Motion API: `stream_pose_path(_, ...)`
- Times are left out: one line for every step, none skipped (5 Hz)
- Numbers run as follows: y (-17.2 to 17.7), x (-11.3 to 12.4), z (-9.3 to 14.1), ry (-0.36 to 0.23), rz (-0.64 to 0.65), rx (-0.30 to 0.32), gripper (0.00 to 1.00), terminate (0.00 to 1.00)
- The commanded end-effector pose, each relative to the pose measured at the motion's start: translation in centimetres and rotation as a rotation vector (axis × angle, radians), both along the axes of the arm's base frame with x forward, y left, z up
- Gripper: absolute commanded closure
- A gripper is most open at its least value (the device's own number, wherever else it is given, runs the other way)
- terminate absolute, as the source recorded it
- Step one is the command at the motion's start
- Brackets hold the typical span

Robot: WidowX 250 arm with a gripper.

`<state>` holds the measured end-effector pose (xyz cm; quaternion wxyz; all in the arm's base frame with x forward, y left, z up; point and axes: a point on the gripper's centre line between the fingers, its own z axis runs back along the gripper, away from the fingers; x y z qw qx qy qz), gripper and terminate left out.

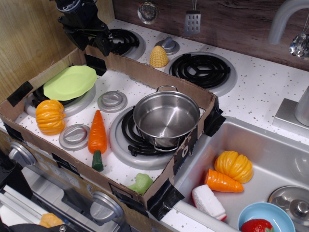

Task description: Put carrot on plate

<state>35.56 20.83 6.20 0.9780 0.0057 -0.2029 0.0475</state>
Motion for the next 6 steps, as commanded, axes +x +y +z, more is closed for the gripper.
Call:
stream_pose_path(0.0, 0.0, 0.0, 0.000, 0.000, 0.000, 0.00, 0.00)
stream_pose_path(-1.1, -2.3, 1.4, 0.008, 0.030, 0.060, 0.00, 0.00)
stream_pose_path(-2.0, -4.8, 2.0, -0.022, 0.046, 0.151, 0.00, 0.00)
stream_pose_path(-4.0, -8.3, 4.2, -0.019, 0.107, 0.271, 0.00, 0.00)
stream_pose_path(-5.6, -11.4, 4.8, 0.062, 0.249, 0.215, 0.00, 0.00)
stream_pose_path(-6.7, -13.0, 3.5, 0.134, 0.377, 0.119, 0.00, 0.00)
